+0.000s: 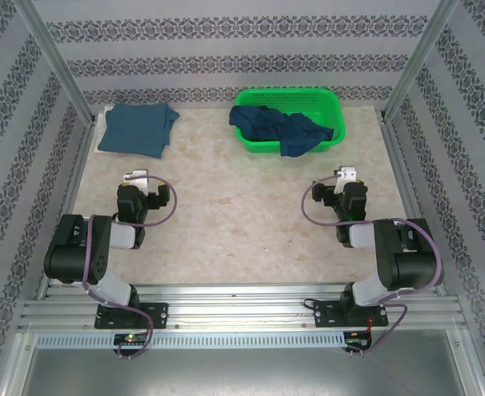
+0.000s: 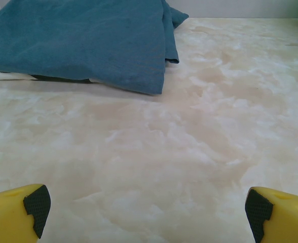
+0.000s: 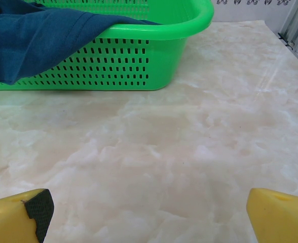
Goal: Fold and stack the t-shirts
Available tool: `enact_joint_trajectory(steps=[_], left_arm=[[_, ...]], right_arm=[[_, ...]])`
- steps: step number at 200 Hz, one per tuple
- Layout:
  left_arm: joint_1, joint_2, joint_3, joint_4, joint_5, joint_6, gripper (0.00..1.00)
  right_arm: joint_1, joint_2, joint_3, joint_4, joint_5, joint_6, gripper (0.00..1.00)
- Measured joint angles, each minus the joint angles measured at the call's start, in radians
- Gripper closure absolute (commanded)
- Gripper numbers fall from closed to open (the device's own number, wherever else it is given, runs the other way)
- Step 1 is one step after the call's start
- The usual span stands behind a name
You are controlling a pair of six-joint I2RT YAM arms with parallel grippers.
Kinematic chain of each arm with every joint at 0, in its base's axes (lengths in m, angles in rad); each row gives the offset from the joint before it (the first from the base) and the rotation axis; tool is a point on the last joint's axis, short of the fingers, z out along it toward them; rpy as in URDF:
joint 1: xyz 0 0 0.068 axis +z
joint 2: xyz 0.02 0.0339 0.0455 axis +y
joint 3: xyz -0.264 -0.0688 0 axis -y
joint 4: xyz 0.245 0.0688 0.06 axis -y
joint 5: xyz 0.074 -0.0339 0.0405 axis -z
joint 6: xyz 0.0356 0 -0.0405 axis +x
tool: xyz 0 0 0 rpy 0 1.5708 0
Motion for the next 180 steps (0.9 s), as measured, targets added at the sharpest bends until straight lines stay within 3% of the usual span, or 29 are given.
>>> enact_joint_trajectory(steps=[70,83,100,113,131,157,180], left_arm=[[0.0,-0.002,0.0,-0.003,-0.001,0.0,0.0],[-0.014,-0.051,0.003,-0.074,-0.026,0.01,0.0],[-0.072,-0.227,0.037,-0.255,-0.082,-0.005,0.0],[-0.115,-0.372,0.112,-0.365,-0.087,-0.056,0.0],[-0.162,-0.484,0.279,-0.507,-0.086,-0.158,0.0],[-0.25,-0.446,0.595,-0.755,-0.06,-0.269,0.0],[-0.366,-0.289,0.834,-0.975,-0.049,-0.297,0.0]], right_arm=[[0.001,-0.004,0.0,-0.002,0.012,0.003,0.02],[0.023,-0.075,0.007,-0.099,0.053,-0.001,0.02],[0.085,-0.301,0.045,-0.293,0.069,-0.002,0.02],[0.139,-0.461,0.15,-0.45,0.071,0.015,0.02],[0.184,-0.54,0.377,-0.663,0.074,0.066,0.02],[0.192,-0.46,0.705,-0.951,0.057,0.15,0.02],[0.201,-0.264,0.94,-1.167,0.029,0.187,0.02]])
